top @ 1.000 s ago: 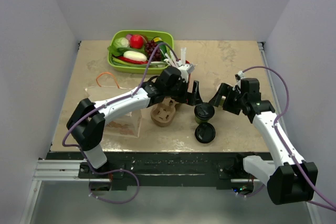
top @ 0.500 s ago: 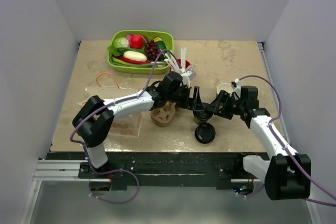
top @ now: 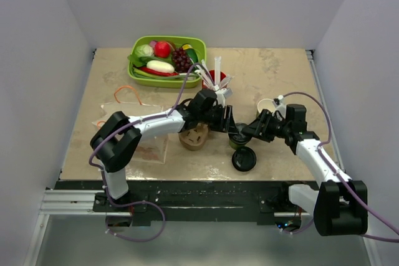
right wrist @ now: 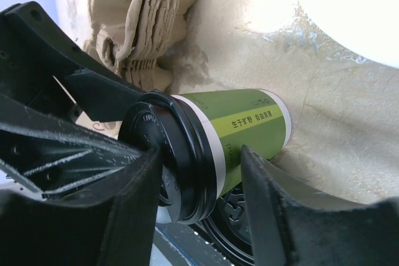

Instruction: Pack the takeout coffee

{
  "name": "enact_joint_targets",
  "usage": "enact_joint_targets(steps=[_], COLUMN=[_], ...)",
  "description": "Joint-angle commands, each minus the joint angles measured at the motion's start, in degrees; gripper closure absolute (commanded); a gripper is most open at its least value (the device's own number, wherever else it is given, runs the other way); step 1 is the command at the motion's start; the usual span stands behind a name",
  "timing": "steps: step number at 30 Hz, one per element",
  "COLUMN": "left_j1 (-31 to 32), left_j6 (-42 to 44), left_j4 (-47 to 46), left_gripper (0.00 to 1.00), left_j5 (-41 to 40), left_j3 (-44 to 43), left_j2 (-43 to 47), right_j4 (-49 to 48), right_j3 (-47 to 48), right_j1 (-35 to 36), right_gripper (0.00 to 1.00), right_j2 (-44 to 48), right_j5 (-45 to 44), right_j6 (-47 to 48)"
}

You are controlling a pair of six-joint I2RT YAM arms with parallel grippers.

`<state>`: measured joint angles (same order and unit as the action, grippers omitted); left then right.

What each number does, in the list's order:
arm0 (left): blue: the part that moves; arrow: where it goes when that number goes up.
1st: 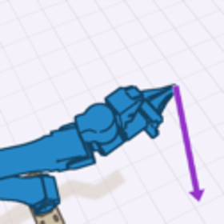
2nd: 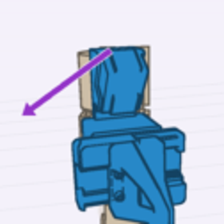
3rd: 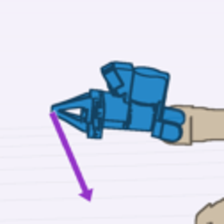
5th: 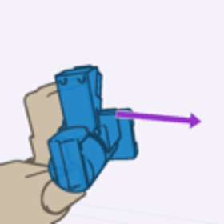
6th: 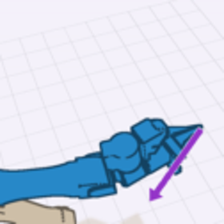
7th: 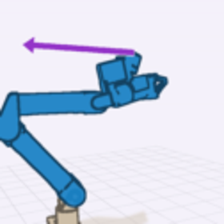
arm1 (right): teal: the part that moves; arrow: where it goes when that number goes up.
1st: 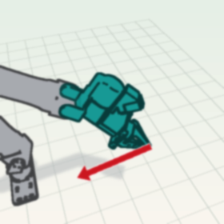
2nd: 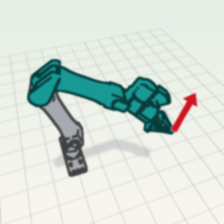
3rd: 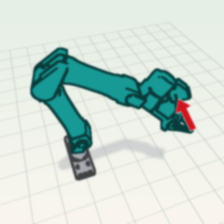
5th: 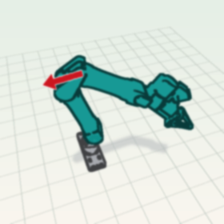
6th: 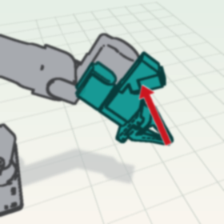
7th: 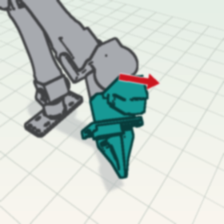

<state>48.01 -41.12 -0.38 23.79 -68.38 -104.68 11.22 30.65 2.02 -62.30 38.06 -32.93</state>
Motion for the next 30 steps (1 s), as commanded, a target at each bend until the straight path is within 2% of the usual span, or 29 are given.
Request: enact_joint_targets(steps=[1, 3, 5, 9, 15, 18, 22, 28, 29, 30], left_j1=[0.42, 0.42, 0.42, 0.51, 0.51, 0.51, 0.42, -0.02, -0.11, -0.11], left_j6=[-0.62, -0.71, -0.89, -0.8, -0.45, 0.16, 0.69, 1.31, 1.4, 1.57], left_j4=[-2.34, -2.17, -2.34, -1.99, -2.43, -2.34, -1.64, -1.2, -1.11, -0.5], left_gripper=[0.53, 0.54, 0.55, 0.56, 0.57, 0.58, 0.63, 0.68, 0.69, 0.69], left_j5=[1.43, 1.78, 2.22, 1.61, 1.17, 0.82, 0.29, 0.03, -0.41, -0.93], left_j3=[0.09, -0.18, -0.26, -0.09, 0.18, 0.35, 0.27, 0.0, 0.0, -0.09], left_j2=[-0.43, -1.22, -1.93, -2.37, -2.81, -2.63, -2.37, -2.19, -2.1, -2.02], right_j4=[-2.87, -4.01, -5.94, -7.0, -19.54, -21.24, -17.39, -15.7, -13.44, -10.11], right_j3=[-2.18, -3.14, -4.28, -5.34, -9.99, -11.76, -10.27, -8.24, -7.81, -5.28], right_j1=[0.09, 0.0, 0.0, 0.0, -0.09, -0.35, -0.97, -1.85, -1.93, -1.85], right_gripper=[0.51, 0.6, 0.64, 1.0, 1.0, 1.0, 1.0, 1.0, 1.0, 1.0], right_j2=[-1.06, -1.5, -0.98, 0.25, 0.35, 0.25, 2.62, 2.89, 2.72, 2.71], right_j5=[3.95, 4.82, 5.44, 5.7, 11.58, 11.95, 10.89, 14.92, 14.5, 12.23], right_j6=[-2.93, -3.72, -4.68, -5.3, -9.17, -8.82, -8.47, -10.05, -9.62, -5.35])
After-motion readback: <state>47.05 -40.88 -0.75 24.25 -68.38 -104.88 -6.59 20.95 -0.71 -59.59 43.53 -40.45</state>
